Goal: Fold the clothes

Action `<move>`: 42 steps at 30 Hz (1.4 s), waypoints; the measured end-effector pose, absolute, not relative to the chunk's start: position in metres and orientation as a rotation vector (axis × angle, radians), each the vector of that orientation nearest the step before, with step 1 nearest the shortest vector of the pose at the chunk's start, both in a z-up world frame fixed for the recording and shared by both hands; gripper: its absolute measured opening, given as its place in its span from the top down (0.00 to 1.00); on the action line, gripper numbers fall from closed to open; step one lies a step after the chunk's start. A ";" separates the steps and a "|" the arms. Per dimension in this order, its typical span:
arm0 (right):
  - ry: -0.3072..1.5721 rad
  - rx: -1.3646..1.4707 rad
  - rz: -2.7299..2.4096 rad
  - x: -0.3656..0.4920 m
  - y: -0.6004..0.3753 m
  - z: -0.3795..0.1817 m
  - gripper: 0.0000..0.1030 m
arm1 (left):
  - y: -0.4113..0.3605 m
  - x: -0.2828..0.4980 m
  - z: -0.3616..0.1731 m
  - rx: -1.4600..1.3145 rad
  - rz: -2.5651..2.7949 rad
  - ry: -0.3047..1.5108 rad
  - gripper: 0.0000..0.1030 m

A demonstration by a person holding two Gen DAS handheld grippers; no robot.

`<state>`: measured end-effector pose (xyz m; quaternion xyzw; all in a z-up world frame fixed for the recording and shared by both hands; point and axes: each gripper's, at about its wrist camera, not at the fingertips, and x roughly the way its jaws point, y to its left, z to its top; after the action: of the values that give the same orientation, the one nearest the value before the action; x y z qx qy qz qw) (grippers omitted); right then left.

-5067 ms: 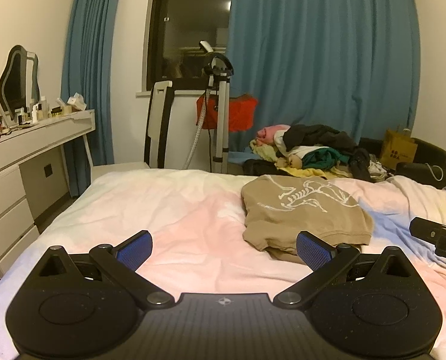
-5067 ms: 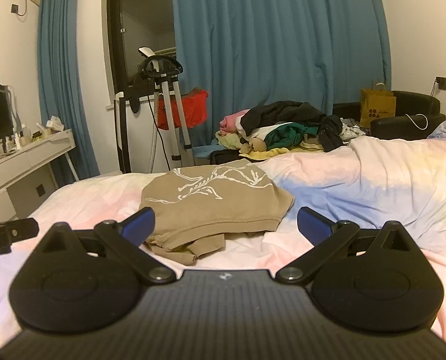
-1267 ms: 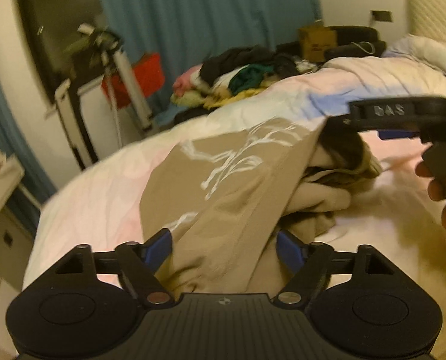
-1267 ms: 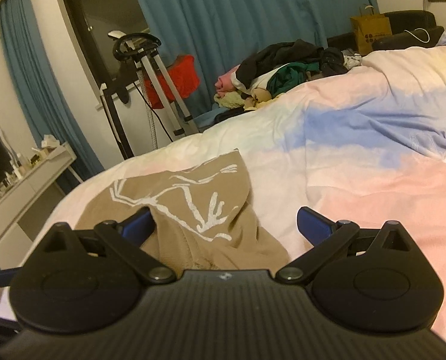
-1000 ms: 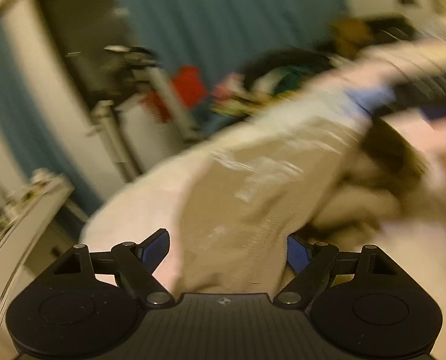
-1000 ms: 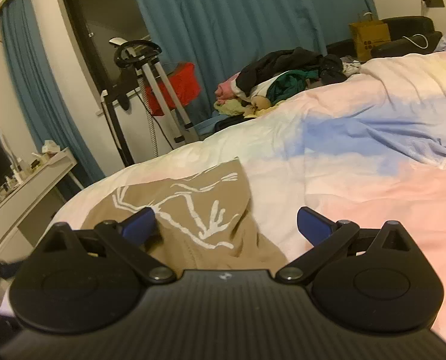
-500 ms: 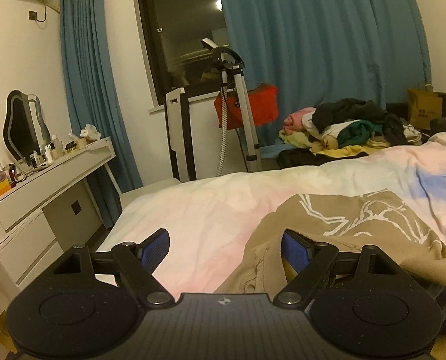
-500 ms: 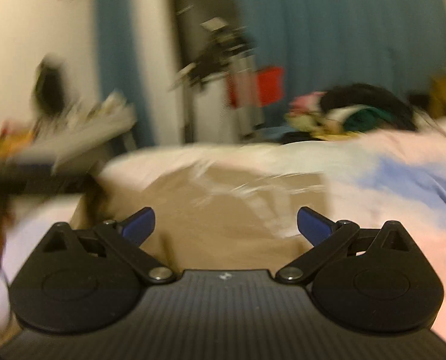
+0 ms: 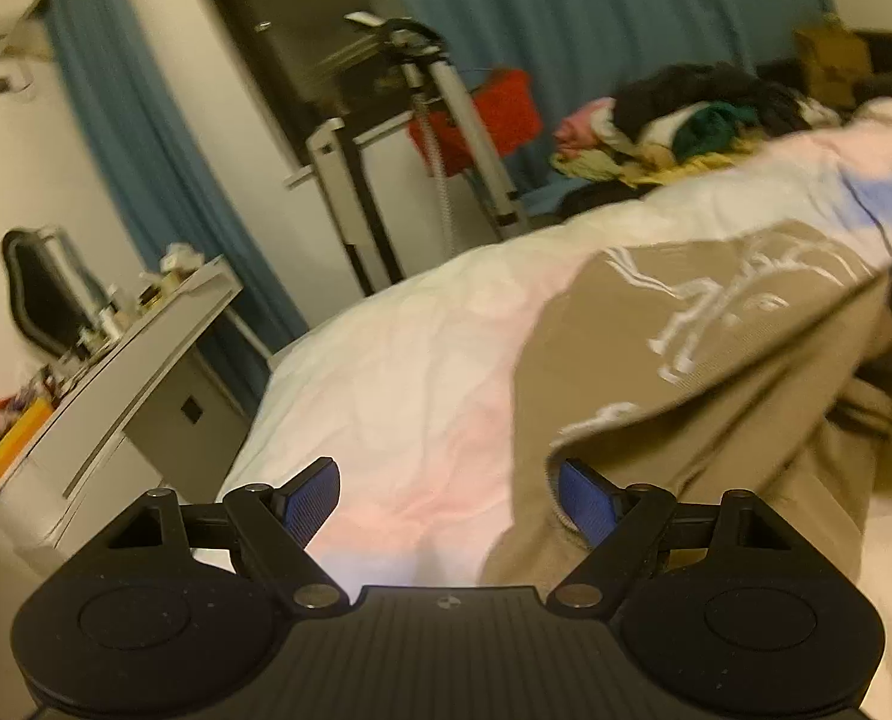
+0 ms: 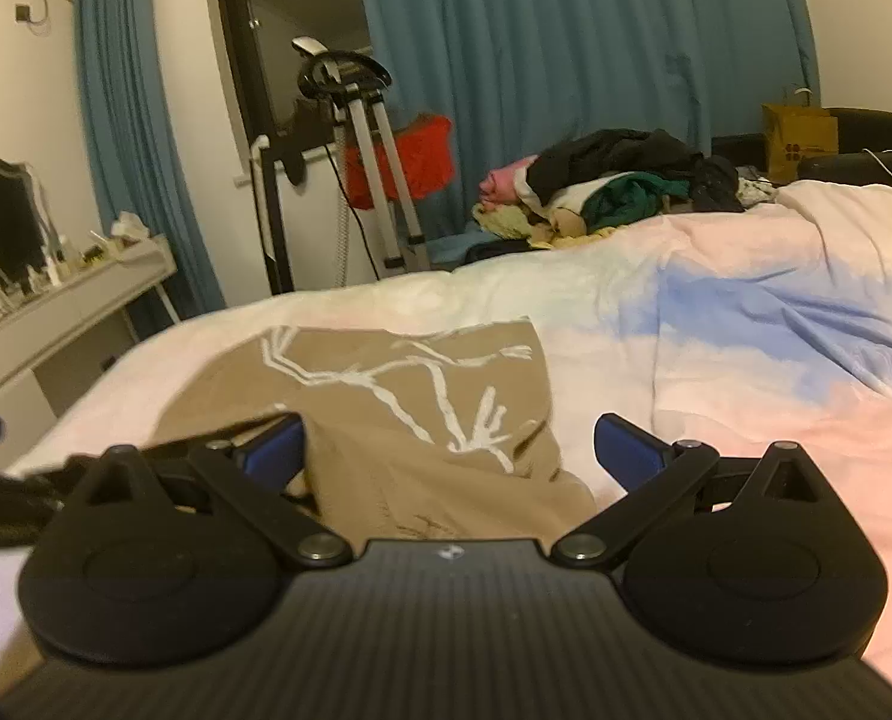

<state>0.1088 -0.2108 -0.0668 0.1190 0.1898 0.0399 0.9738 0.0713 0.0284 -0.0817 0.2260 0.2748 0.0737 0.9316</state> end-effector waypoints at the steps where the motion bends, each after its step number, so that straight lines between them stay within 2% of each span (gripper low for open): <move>1: 0.369 0.251 0.080 0.108 -0.212 -0.063 0.00 | 0.029 0.073 -0.083 0.462 0.156 0.568 0.20; 6: 0.381 0.290 0.079 0.111 -0.226 -0.063 0.00 | 0.033 0.083 -0.090 0.449 0.183 0.591 0.20; 9: 0.394 0.304 0.121 0.109 -0.227 -0.067 0.00 | 0.042 0.087 -0.080 0.392 0.219 0.539 0.20; 19: 0.265 -0.078 0.290 0.091 -0.136 -0.051 0.00 | 0.054 0.061 -0.042 0.315 0.216 0.341 0.22; 24: 0.294 -0.046 0.176 0.118 -0.113 -0.044 0.00 | 0.059 0.047 -0.024 0.280 0.211 0.242 0.23; 28: 0.346 0.058 0.002 0.130 -0.133 -0.041 0.00 | 0.064 0.036 -0.009 0.252 0.206 0.164 0.23; 33: 0.365 0.205 -0.106 0.123 -0.178 -0.028 0.00 | 0.065 0.035 -0.012 0.239 0.171 0.199 0.23; 37: 0.384 0.200 -0.127 0.115 -0.200 -0.018 0.00 | 0.066 0.035 -0.017 0.230 0.139 0.240 0.23; 42: 0.580 0.136 -0.181 0.129 -0.212 -0.051 0.00 | 0.069 0.036 -0.024 0.214 0.106 0.297 0.27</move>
<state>0.1286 -0.2117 -0.0510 0.0667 0.2855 -0.0890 0.9519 0.0359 0.0687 -0.0238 0.1065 0.1474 0.0525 0.9819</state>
